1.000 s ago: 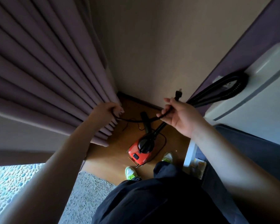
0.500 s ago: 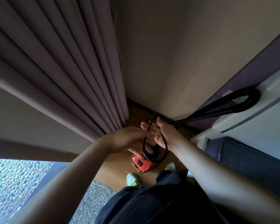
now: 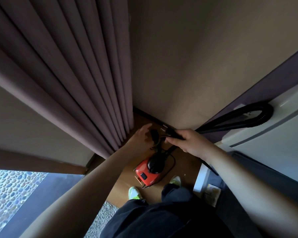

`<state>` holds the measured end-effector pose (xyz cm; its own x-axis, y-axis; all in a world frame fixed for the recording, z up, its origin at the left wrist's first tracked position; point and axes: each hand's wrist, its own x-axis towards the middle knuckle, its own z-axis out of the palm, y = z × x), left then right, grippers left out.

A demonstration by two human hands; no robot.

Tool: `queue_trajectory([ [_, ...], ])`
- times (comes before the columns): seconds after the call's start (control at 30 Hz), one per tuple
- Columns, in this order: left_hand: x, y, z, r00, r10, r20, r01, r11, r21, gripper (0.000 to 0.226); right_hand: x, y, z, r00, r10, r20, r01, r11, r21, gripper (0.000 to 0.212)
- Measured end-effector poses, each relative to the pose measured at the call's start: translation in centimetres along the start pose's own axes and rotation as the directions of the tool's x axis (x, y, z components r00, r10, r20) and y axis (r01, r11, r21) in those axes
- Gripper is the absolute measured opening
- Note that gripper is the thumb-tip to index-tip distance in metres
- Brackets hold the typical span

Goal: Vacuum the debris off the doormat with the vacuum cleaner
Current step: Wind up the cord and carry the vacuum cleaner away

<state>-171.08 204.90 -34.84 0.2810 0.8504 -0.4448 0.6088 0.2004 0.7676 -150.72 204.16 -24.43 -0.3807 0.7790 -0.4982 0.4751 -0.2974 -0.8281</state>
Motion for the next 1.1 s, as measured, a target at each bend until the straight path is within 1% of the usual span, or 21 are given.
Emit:
queue_trajectory([
  [0.03, 0.9, -0.1, 0.8, 0.998, 0.045, 0.031, -0.046, 0.999, 0.010, 0.072, -0.5, -0.1, -0.1, 1.000, -0.026, -0.011, 0.025, 0.998, -0.051, 0.017],
  [0.07, 1.8, -0.2, 1.6, 0.993, 0.098, 0.069, -0.098, 0.995, 0.001, 0.066, -0.7, 0.3, -0.2, 0.999, -0.037, -0.022, 0.035, 0.996, -0.085, 0.018],
  [0.1, 2.7, -0.5, 2.5, 0.985, 0.118, 0.125, -0.121, 0.992, 0.018, 0.050, -1.0, 0.6, -0.2, 0.999, -0.035, -0.040, 0.030, 0.994, -0.109, 0.018],
  [0.13, 3.2, -0.5, 3.4, 0.977, 0.096, 0.188, -0.113, 0.990, 0.081, 0.030, -1.0, 1.2, -0.3, 0.997, -0.027, -0.070, 0.019, 0.993, -0.115, 0.019],
  [0.17, 3.9, -0.8, 4.3, 0.974, 0.070, 0.216, -0.102, 0.985, 0.142, 0.022, -0.7, 2.0, -0.3, 0.993, -0.023, -0.114, 0.012, 0.996, -0.092, 0.020],
  [0.2, 4.1, -0.8, 4.7, 0.975, 0.033, 0.220, -0.078, 0.977, 0.201, 0.025, -0.1, 3.3, -0.3, 0.985, -0.011, -0.175, 0.006, 1.000, -0.029, 0.022],
  [0.23, 4.4, -1.0, 5.1, 0.978, 0.029, 0.208, -0.076, 0.973, 0.217, 0.027, 0.4, 4.3, -0.3, 0.968, 0.017, -0.250, 0.000, 0.998, 0.068, 0.023],
  [0.3, 4.3, -1.3, 5.0, 0.993, 0.000, 0.119, -0.016, 0.991, 0.132, 0.027, 1.2, 5.9, -0.2, 0.917, 0.098, -0.386, 0.007, 0.965, 0.262, 0.026],
  [0.37, 4.1, -2.1, 4.8, 0.997, -0.045, 0.062, 0.042, 0.998, 0.049, 0.024, 2.1, 7.3, 0.2, 0.888, 0.162, -0.430, 0.007, 0.931, 0.365, 0.026],
  [0.5, 3.8, -3.1, 4.6, 0.998, -0.058, 0.025, 0.060, 0.996, -0.066, 0.025, 4.0, 9.4, 1.3, 0.888, 0.262, -0.378, -0.044, 0.866, 0.498, 0.023],
  [0.57, 3.5, -3.0, 4.7, 0.997, -0.066, 0.027, 0.068, 0.995, -0.069, 0.024, 5.2, 9.7, 1.9, 0.890, 0.288, -0.354, -0.068, 0.851, 0.521, 0.021],
  [0.63, 3.2, -2.7, 5.0, 0.997, -0.062, 0.044, 0.063, 0.997, -0.033, 0.030, 6.2, 9.4, 2.4, 0.897, 0.298, -0.326, -0.091, 0.847, 0.525, 0.021],
  [0.7, 3.1, -2.4, 5.6, 0.995, -0.093, 0.044, 0.095, 0.995, -0.045, 0.033, 6.9, 9.2, 2.8, 0.927, 0.266, -0.263, -0.108, 0.864, 0.492, 0.029],
  [0.77, 3.2, -2.3, 6.4, 0.990, -0.135, 0.028, 0.136, 0.990, -0.042, 0.025, 8.0, 9.5, 2.9, 0.957, 0.224, -0.184, -0.111, 0.870, 0.479, 0.043],
  [0.8, 3.4, -2.3, 6.8, 0.990, -0.142, 0.018, 0.142, 0.989, -0.039, 0.025, 8.7, 9.7, 3.1, 0.964, 0.217, -0.154, -0.116, 0.864, 0.490, 0.044],
  [0.83, 3.5, -2.4, 7.2, 0.990, -0.143, 0.000, 0.143, 0.989, -0.030, 0.033, 9.5, 10.0, 3.4, 0.963, 0.231, -0.136, -0.125, 0.836, 0.534, 0.043],
  [0.87, 3.5, -2.6, 7.5, 0.989, -0.148, -0.022, 0.148, 0.989, -0.007, 0.045, 10.2, 10.6, 3.6, 0.963, 0.248, -0.102, -0.138, 0.785, 0.604, 0.042],
  [0.93, 3.5, -3.1, 7.8, 0.987, -0.147, -0.068, 0.149, 0.988, 0.033, 0.065, 11.2, 11.9, 4.1, 0.955, 0.291, -0.054, -0.157, 0.654, 0.740, 0.038],
  [1.0, 3.8, -3.4, 8.1, 0.987, -0.155, -0.046, 0.156, 0.987, 0.031, 0.074, 11.7, 13.1, 4.3, 0.954, 0.301, -0.003, -0.174, 0.559, 0.810, 0.033],
  [1.03, 4.2, -3.8, 8.5, 0.985, -0.168, -0.029, 0.169, 0.985, 0.026, 0.077, 11.6, 13.4, 4.2, 0.952, 0.304, 0.029, -0.198, 0.544, 0.816, 0.031],
  [1.1, 4.7, -3.9, 9.5, 0.979, -0.201, -0.019, 0.201, 0.980, -0.014, 0.078, 11.1, 13.9, 3.4, 0.945, 0.314, 0.090, -0.269, 0.594, 0.758, 0.034],
])
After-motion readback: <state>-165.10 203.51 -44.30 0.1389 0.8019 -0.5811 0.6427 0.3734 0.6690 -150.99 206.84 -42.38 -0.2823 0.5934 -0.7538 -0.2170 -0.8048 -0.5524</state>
